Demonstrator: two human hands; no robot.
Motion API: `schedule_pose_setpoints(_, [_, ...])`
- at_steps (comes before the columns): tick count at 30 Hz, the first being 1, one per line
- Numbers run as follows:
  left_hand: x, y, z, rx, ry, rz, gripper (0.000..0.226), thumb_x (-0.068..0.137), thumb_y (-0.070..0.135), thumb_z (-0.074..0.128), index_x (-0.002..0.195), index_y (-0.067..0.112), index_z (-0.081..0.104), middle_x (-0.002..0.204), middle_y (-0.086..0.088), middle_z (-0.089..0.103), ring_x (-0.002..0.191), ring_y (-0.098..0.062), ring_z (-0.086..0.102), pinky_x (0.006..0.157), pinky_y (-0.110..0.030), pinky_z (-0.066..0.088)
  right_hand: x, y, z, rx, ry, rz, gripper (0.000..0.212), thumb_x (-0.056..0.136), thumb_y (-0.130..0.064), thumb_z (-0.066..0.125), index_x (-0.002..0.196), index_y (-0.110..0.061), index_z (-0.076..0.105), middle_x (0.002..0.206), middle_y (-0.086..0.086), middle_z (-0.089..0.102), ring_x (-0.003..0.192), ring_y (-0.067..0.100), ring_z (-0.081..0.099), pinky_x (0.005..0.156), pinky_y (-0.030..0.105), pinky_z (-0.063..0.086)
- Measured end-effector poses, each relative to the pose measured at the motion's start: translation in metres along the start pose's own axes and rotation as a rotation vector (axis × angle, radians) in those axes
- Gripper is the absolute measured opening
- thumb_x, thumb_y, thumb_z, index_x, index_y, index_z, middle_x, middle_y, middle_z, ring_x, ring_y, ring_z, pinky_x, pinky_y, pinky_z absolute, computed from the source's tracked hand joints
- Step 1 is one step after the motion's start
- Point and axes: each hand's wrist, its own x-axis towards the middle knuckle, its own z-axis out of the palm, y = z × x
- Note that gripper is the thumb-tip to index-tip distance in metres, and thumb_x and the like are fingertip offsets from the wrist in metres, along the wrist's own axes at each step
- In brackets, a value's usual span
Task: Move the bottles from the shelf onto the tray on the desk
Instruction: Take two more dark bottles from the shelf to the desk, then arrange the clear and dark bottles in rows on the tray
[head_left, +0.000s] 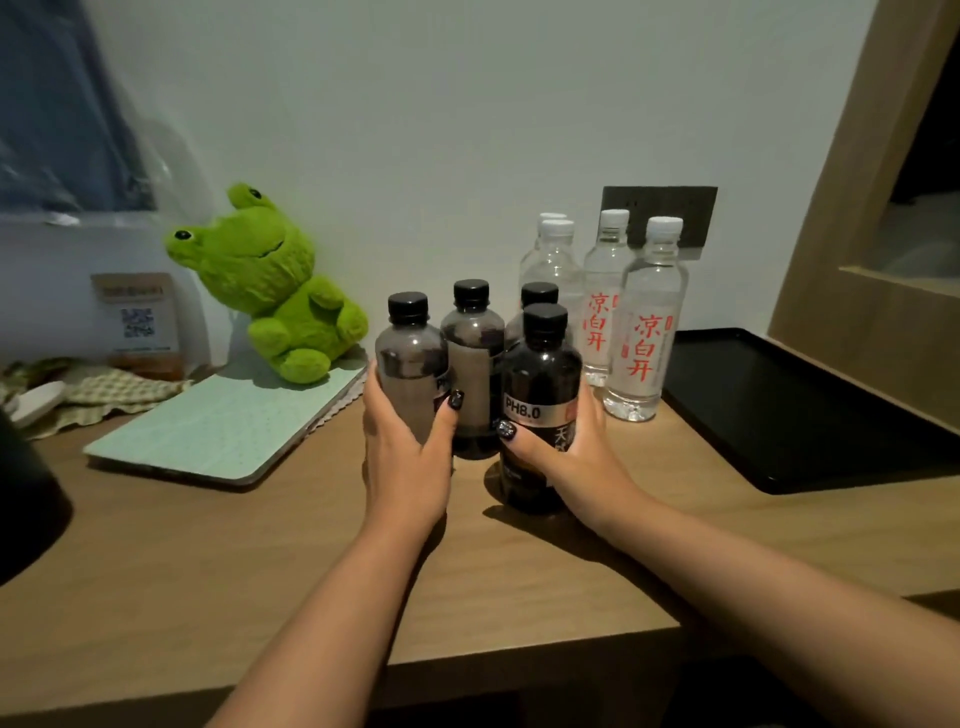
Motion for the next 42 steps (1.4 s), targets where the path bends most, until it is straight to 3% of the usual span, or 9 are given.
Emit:
schedule_pose_setpoints(7, [0.000, 0.004, -0.003, -0.123, -0.022, -0.040, 0.074, 0.095, 0.044, 0.049, 0.151, 0.041, 0.001, 0.156, 0.009, 0.027, 0.132, -0.002, 0.030, 0.106, -0.025, 0.025, 0.003, -0.002, 0.016, -0.018, 0.006, -0.007, 0.120, 0.066, -0.062, 0.070, 0.149, -0.042, -0.014, 0.152, -0.011, 0.003, 0.137, 0.010, 0.015, 0.106, 0.031, 0.021])
schedule_pose_setpoints(12, [-0.008, 0.006, -0.010, -0.078, 0.021, -0.028, 0.087, 0.080, 0.068, 0.033, 0.151, 0.036, -0.004, 0.161, 0.003, 0.012, 0.147, -0.011, 0.013, 0.119, -0.042, 0.017, 0.012, -0.008, 0.029, 0.000, -0.039, 0.024, 0.115, 0.076, -0.051, 0.074, 0.150, -0.040, -0.014, 0.154, -0.007, 0.002, 0.144, 0.018, 0.014, 0.111, 0.032, 0.020])
schedule_pose_setpoints(19, [-0.045, 0.025, -0.025, 0.060, 0.361, 0.180, 0.076, 0.094, 0.043, 0.037, 0.153, 0.012, 0.000, 0.162, -0.005, -0.007, 0.149, -0.016, 0.004, 0.120, -0.047, 0.011, 0.000, -0.013, 0.018, 0.083, -0.055, 0.052, 0.106, 0.075, -0.062, 0.067, 0.151, -0.040, -0.004, 0.149, -0.021, -0.002, 0.142, 0.022, 0.018, 0.116, 0.045, 0.027])
schedule_pose_setpoints(24, [-0.081, 0.043, -0.012, 0.090, 0.304, 0.350, 0.075, 0.090, 0.031, 0.039, 0.151, 0.001, 0.006, 0.160, -0.014, 0.001, 0.148, -0.025, 0.011, 0.117, -0.054, 0.018, -0.022, -0.011, -0.016, 0.049, 0.055, -0.027, 0.085, 0.091, -0.035, 0.061, 0.153, -0.028, 0.004, 0.153, -0.015, -0.013, 0.140, 0.007, 0.009, 0.106, 0.018, 0.015])
schedule_pose_setpoints(28, [-0.099, 0.066, 0.023, 0.140, 0.206, 0.445, 0.071, 0.089, 0.026, 0.042, 0.147, -0.005, 0.016, 0.158, -0.021, 0.008, 0.147, -0.030, 0.012, 0.115, -0.056, 0.022, -0.029, 0.006, -0.058, 0.006, 0.175, -0.069, 0.075, 0.090, -0.021, 0.062, 0.149, -0.028, 0.017, 0.152, -0.015, -0.008, 0.136, 0.005, 0.013, 0.105, 0.017, 0.019])
schedule_pose_setpoints(30, [-0.101, 0.079, 0.049, 0.162, 0.157, 0.503, 0.067, 0.089, 0.025, 0.043, 0.145, -0.005, 0.020, 0.155, -0.023, 0.012, 0.147, -0.025, 0.013, 0.118, -0.045, 0.021, -0.027, 0.015, -0.082, 0.000, 0.240, -0.080, 0.074, 0.087, -0.015, 0.065, 0.146, -0.027, 0.022, 0.152, -0.015, -0.005, 0.136, 0.010, 0.021, 0.102, 0.014, 0.025])
schedule_pose_setpoints(34, [-0.092, 0.096, 0.114, 0.168, -0.004, 0.561, 0.068, 0.090, 0.031, 0.043, 0.145, -0.002, 0.021, 0.155, -0.019, 0.013, 0.147, -0.015, 0.012, 0.117, -0.023, 0.015, -0.014, 0.027, -0.125, 0.052, 0.344, -0.117, 0.070, 0.085, -0.004, 0.065, 0.144, -0.015, 0.028, 0.154, -0.002, -0.002, 0.115, -0.013, 0.018, 0.080, -0.013, 0.021])
schedule_pose_setpoints(37, [-0.073, 0.097, 0.163, 0.131, -0.027, 0.455, 0.064, 0.093, 0.029, 0.041, 0.148, 0.007, 0.017, 0.156, -0.007, 0.010, 0.143, -0.002, 0.011, 0.115, -0.016, 0.017, 0.011, 0.033, -0.151, 0.047, 0.379, -0.184, 0.065, 0.084, -0.001, 0.065, 0.139, -0.013, 0.033, 0.155, 0.000, 0.001, 0.118, -0.011, 0.017, 0.079, -0.012, 0.024])
schedule_pose_setpoints(42, [-0.028, 0.087, 0.220, 0.082, 0.016, 0.317, 0.060, 0.093, 0.016, 0.042, 0.146, 0.016, 0.015, 0.150, -0.003, 0.013, 0.140, -0.020, 0.024, 0.111, -0.047, 0.035, 0.073, 0.040, -0.197, -0.035, 0.185, -0.056, 0.048, 0.090, -0.013, 0.059, 0.134, -0.019, 0.042, 0.144, -0.001, 0.035, 0.126, 0.010, 0.041, 0.095, 0.018, 0.040])
